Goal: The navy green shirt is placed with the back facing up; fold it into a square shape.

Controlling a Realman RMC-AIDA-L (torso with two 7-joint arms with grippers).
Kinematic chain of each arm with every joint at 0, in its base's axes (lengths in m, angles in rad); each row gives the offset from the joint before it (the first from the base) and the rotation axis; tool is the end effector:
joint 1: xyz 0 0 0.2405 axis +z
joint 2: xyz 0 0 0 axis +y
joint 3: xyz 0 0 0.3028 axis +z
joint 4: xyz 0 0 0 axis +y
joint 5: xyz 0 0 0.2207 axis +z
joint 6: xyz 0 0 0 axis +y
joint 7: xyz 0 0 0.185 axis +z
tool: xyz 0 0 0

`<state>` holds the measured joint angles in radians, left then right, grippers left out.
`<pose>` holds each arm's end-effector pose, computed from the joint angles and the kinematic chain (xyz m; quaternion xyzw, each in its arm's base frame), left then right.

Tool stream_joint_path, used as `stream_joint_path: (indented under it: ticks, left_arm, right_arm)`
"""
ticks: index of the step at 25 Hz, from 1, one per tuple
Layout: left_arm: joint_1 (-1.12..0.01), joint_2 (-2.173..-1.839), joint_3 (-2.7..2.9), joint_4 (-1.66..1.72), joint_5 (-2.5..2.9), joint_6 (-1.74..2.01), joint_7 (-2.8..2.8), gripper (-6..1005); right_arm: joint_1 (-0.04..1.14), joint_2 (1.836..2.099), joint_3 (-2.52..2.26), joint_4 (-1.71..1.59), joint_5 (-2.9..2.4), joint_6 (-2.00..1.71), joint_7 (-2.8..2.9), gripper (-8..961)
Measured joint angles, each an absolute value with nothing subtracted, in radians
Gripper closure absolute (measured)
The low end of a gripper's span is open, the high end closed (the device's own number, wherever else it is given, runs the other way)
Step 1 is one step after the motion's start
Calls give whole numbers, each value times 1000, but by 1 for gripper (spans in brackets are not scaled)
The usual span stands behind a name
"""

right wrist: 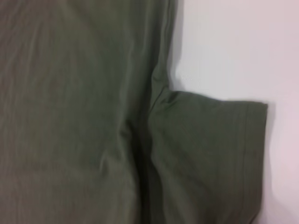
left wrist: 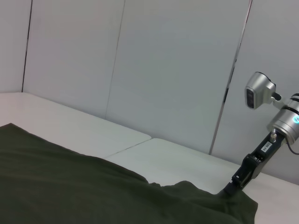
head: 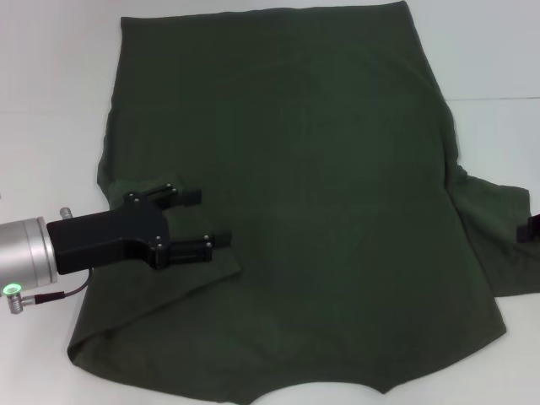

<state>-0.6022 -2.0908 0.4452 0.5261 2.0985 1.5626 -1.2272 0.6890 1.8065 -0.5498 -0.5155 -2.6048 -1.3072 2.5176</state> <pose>-0.2814 0.3847 -0.0641 -0.9250 -0.1982 -0.2835 0.1571 0.4017 0.4311 0.0503 -0.6906 0.6846 0.0340 0.2307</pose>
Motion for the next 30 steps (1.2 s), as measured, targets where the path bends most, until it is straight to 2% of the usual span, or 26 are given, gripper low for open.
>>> stream_joint_path:
  ticks: [9, 14, 19, 30]
  left_arm:
    - [-603, -2091, 445, 526, 2098, 1563, -1227, 90]
    - [-603, -2091, 445, 526, 2098, 1563, -1227, 89]
    - [-603, -2091, 445, 526, 2098, 1563, -1227, 89]
    - [-603, -2091, 445, 527, 2098, 1563, -1231, 89]
  right_arm:
    - [686, 1801, -546, -515, -2605, -1310, 2519, 551]
    - [684, 1800, -546, -516, -2605, -1310, 2517, 783]
    - [684, 1799, -546, -524, -2605, -1311, 2510, 932]
    - [675, 1776, -546, -627, -2605, -1308, 2500, 935]
